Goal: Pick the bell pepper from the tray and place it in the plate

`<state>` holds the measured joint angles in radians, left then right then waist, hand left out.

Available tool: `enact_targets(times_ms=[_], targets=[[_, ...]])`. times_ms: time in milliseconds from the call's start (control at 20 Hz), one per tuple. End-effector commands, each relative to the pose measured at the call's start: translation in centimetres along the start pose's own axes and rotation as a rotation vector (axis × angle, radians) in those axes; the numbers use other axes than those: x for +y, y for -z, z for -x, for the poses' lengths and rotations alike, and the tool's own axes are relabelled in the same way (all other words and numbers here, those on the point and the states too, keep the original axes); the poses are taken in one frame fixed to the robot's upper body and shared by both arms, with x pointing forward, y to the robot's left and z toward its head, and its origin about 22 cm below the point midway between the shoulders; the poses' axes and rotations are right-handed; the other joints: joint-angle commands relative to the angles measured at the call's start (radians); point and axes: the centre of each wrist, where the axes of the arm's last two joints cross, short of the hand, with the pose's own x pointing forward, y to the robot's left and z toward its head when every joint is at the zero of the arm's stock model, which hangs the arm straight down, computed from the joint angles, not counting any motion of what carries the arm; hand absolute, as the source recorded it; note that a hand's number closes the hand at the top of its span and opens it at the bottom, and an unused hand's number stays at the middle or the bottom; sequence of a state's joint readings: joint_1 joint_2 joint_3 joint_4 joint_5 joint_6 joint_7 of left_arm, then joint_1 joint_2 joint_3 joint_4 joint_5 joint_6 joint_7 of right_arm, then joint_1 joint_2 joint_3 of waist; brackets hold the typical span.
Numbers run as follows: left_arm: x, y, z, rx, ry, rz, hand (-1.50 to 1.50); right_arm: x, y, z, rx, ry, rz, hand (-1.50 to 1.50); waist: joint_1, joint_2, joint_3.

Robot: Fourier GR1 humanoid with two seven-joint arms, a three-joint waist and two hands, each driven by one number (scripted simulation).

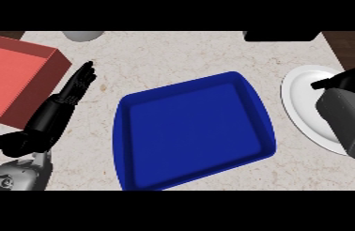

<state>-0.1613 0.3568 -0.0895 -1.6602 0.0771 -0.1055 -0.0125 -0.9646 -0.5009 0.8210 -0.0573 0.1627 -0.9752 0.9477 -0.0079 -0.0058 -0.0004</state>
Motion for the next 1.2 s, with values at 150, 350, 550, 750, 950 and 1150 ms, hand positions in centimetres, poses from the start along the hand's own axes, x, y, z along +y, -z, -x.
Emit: enact_targets(times_ms=[150,350,550,750,950,1150], targets=[[0.5,0.2,-0.1,0.016,0.0,-0.007,0.0,-2.3,-2.3,-4.6,0.002,0.435,0.049,-1.5,-0.02,-0.008,0.001],[0.4,-2.1,1.1,0.045,-0.001,-0.021,0.0,-2.7,-3.3,-4.8,0.035,0.637,0.062,-1.5,-0.029,-0.018,0.001],[1.0,-2.4,1.8,0.069,0.016,-0.072,0.0,-4.1,-4.6,-5.3,0.017,0.783,0.022,-1.5,-0.071,-0.03,0.0],[0.8,-3.4,2.0,0.078,0.013,-0.069,0.0,-3.9,-5.4,-2.5,-0.033,0.812,-0.022,-1.5,-0.091,-0.037,-0.001],[0.7,-2.9,1.5,0.07,-0.007,-0.072,0.0,-4.6,-6.5,-0.7,-0.104,0.847,-0.068,-1.5,-0.103,-0.039,-0.004],[2.5,-2.6,1.4,0.061,0.034,-0.107,0.0,-5.1,-6.2,3.0,-0.116,0.846,-0.085,-1.5,-0.117,-0.033,-0.005]])
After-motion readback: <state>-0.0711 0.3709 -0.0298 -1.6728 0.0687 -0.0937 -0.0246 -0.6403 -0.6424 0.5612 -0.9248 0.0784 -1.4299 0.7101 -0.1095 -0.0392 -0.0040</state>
